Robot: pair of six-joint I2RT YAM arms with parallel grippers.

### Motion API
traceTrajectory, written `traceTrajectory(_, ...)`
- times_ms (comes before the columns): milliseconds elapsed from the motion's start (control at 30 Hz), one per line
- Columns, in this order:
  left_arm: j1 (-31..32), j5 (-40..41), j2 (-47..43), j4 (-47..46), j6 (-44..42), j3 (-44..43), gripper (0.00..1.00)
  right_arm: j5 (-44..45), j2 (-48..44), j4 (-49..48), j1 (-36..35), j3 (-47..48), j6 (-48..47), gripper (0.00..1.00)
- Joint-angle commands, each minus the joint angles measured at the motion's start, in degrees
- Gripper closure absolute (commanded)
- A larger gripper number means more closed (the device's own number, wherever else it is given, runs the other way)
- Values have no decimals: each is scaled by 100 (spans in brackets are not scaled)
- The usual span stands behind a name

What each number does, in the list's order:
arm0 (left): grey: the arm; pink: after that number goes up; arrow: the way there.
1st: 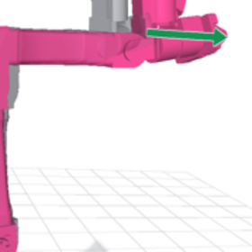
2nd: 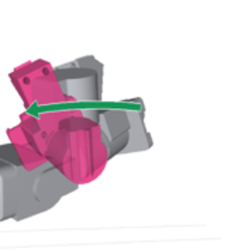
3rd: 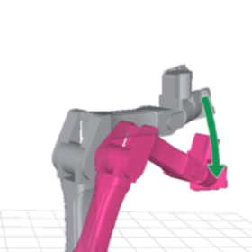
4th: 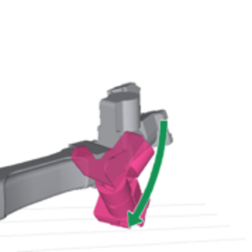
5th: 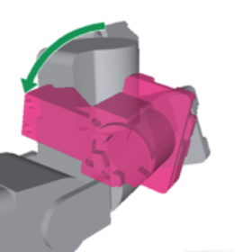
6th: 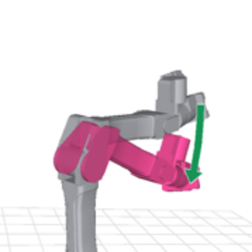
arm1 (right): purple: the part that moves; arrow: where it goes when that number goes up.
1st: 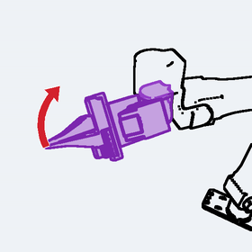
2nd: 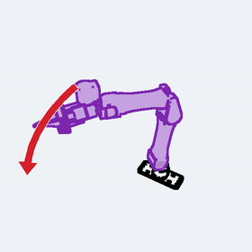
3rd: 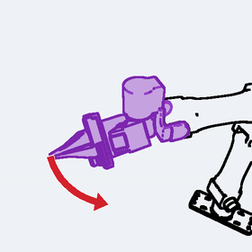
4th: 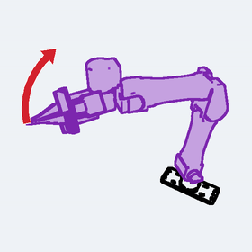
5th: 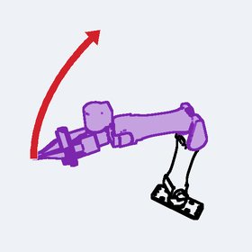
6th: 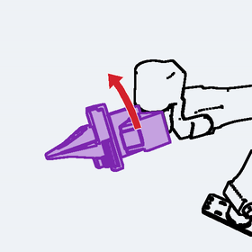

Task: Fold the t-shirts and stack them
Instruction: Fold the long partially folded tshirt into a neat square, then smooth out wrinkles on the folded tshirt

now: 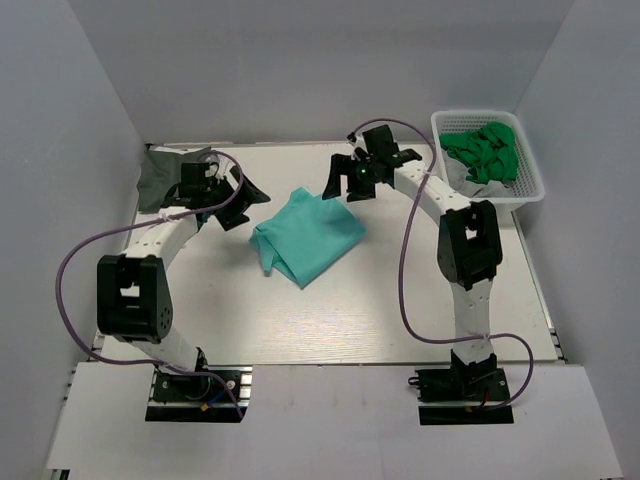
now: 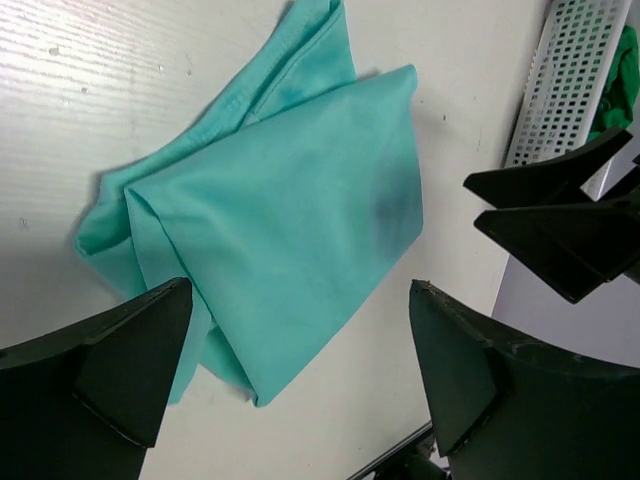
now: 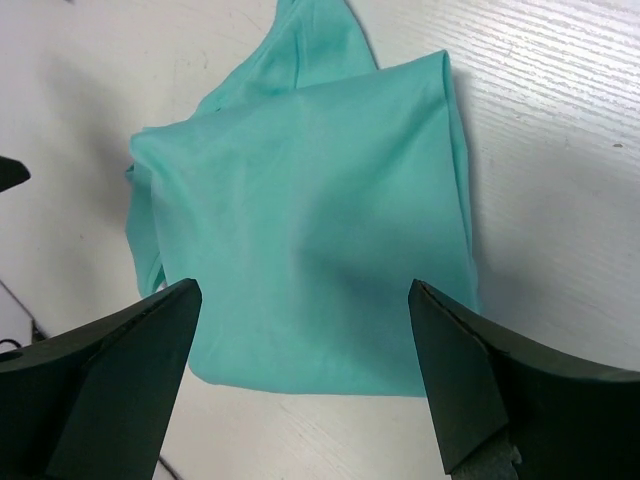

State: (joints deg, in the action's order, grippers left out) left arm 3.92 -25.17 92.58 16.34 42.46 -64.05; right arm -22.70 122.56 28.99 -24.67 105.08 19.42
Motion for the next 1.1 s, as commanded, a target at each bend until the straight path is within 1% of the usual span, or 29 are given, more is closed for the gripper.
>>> traceTrajectory(0, 82, 250, -459, 371, -203, 278, 0, 486, -215, -244, -144, -382, -237, 10)
traceTrajectory(33, 143, 188, -521, 309, -203, 331, 0, 425, -180, -332, -196, -478, -228, 10)
traceTrajectory(67, 144, 109, -521, 178, -203, 384, 0, 181, -171, -359, -266, -532, -263, 10)
traceTrajectory(200, 354, -198, -293, -86, -80, 437, 0, 38, 74, -526, -425, -778, -263, 10)
traceTrajectory(267, 416, -199, -179, -87, -80, 359, 0, 11, 84, -570, -486, -997, -211, 10)
traceTrajectory(300, 477, -112, -126, 78, -80, 358, 0, 37, 40, -596, -478, -1294, -176, 10)
traceTrajectory(367, 530, 203, -126, 246, -167, 279, 0, 72, -310, -823, -565, -2109, -106, 10)
traceTrajectory(400, 531, 292, -265, 447, -255, 279, 0, 73, -451, -921, -644, -2384, -70, 10)
traceTrajectory(433, 531, 398, -336, 545, -308, 279, 0, 64, -896, -1078, -662, -3100, -35, 10)
traceTrajectory(467, 531, 642, -406, 633, -369, 331, 0, 125, -1040, -1132, -688, -3325, 35, 10)
traceTrajectory(500, 583, 714, -477, 703, -370, 506, 0, 134, -1181, -1098, -776, -3518, 36, 10)
traceTrajectory(533, 583, 776, -625, 704, -370, 621, 0, 134, -1539, -1054, -811, -3668, 53, 10)
traceTrajectory(567, 583, 829, -696, 704, -370, 735, 0, 125, -1664, -1045, -847, -4157, 114, 10)
traceTrajectory(600, 583, 829, -767, 652, -370, 962, 0, 117, -1796, -1054, -951, -4301, 123, 10)
traceTrajectory(633, 583, 829, -863, 651, -318, 1060, 4, 151, -2137, -1045, -1005, -4494, 123, 10)
traceTrajectory(667, 583, 908, -916, 651, -265, 1140, 7, 326, -2236, -993, -1023, -4505, 132, 10)
traceTrajectory(700, 583, 908, -986, 599, -212, 1315, 12, 580, -2376, -679, -1171, -4331, -50, 10)
traceTrajectory(733, 583, 1048, -1065, 599, -212, 1403, 20, 774, -2421, -510, -1242, -4172, -139, 10)
traceTrajectory(767, 583, 1336, -1136, 599, -159, 1483, 23, 1228, -2482, -335, -1303, -3814, -297, 10)
traceTrajectory(800, 583, 1461, -1189, 599, -159, 1614, 26, 1633, -2492, 93, -1495, -3445, -429, 10)
traceTrajectory(833, 583, 1610, -1259, 651, -159, 1667, 29, 1811, -2500, 202, -1567, -3259, -491, 10)
traceTrajectory(867, 531, 1933, -1259, 651, -159, 1668, 35, 2135, -2448, 351, -1629, -3091, -509, 10)
traceTrajectory(900, 531, 2041, -1259, 651, -324, 1720, 40, 2242, -2387, 431, -1751, -2603, -518, 10)
traceTrajectory(933, 531, 2321, -1259, 599, -378, 1721, 43, 2461, -2299, 736, -1787, -2397, -405, 10)
traceTrajectory(967, 583, 2384, -1259, 503, -448, 1721, 45, 2620, -2081, 835, -1822, -1995, -326, 10)
traceTrajectory(1000, 583, 2324, -1259, 345, -614, 1782, 46, 2769, -1800, 923, -1970, -1626, -281, 10)
traceTrajectory(1033, 583, 2080, -1172, 196, -616, 1782, 46, 2858, -1493, 1185, -2015, -1431, -72, 11)
traceTrajectory(1067, 583, 1990, -1041, -14, -668, 1782, 46, 3163, -1307, 1309, -2120, -941, 52, 11)
